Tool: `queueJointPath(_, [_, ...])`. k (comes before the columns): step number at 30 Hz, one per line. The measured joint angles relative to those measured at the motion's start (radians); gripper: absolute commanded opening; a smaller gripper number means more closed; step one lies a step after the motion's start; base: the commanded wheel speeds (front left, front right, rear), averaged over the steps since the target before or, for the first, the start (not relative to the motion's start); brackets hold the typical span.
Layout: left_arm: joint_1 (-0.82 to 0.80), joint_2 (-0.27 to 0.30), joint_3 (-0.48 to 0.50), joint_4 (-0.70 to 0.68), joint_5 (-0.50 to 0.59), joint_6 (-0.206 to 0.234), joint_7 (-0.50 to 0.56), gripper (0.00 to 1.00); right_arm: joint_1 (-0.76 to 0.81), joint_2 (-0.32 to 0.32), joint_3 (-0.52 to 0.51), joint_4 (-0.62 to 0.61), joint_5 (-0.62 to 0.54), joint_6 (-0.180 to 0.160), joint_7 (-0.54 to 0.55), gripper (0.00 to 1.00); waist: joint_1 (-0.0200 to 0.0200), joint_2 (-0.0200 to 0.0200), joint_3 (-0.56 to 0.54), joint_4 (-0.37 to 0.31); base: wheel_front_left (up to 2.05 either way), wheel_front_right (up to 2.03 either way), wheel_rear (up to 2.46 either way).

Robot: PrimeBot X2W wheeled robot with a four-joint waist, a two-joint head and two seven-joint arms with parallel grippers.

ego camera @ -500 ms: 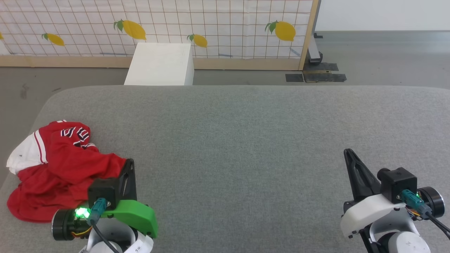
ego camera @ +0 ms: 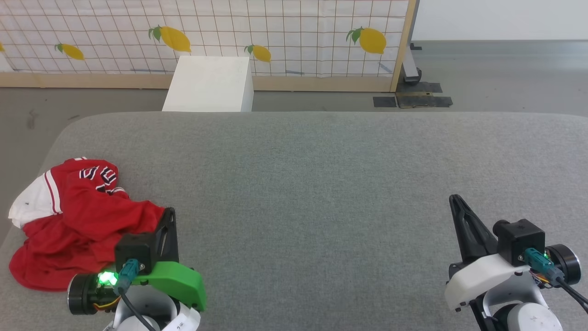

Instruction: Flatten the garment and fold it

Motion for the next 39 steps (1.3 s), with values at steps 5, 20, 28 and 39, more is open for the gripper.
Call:
queueJointPath(5, [0.0,0.0,0.0,0.0,0.0,0.0,0.0,0.0,0.0,0.0,0.0,0.0,0.0,0.0,0.0,0.0,0.0,0.0,0.0,0.0,0.0,0.0,0.0])
queueJointPath(20, [0.0,0.0,0.0,0.0,0.0,0.0,0.0,0.0,0.0,0.0,0.0,0.0,0.0,0.0,0.0,0.0,0.0,0.0,0.0,0.0,0.0,0.0,0.0])
queueJointPath(28, [0.0,0.0,-0.004,0.0,-0.005,0.0,0.0,1.0,0.0,0.0,0.0,0.001,0.0,0.0,0.0,1.0,0.0,0.0,0.0,0.0,0.0,0.0,0.0])
queueJointPath(39, [0.0,0.0,-0.022,0.013,-0.015,0.01,-0.015,1.0,0.0,0.0,-0.01,0.014,0.016,0.0,-0.012,1.0,0.0,0.0,0.002,-0.001,0.0,0.0,0.0])
